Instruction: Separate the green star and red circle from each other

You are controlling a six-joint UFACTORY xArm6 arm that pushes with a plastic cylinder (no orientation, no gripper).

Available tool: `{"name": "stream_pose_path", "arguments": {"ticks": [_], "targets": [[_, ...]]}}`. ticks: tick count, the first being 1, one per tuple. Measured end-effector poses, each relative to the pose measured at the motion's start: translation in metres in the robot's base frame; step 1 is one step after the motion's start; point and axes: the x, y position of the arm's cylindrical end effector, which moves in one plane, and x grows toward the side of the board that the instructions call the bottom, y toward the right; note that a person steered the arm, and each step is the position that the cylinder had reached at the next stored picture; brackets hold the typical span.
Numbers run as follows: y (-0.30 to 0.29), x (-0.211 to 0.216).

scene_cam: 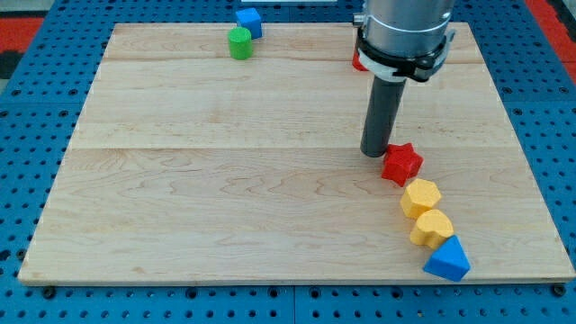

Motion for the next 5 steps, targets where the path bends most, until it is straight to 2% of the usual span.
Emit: {"name": "stream_pose_path", "arguments": {"ticks": [1,2,3,4,5], "targets": [[0.006,-0.004],[-0.017,-0.066],[0.037,-0.114],[0.124,-0.173],[0.104,-0.236]]}}
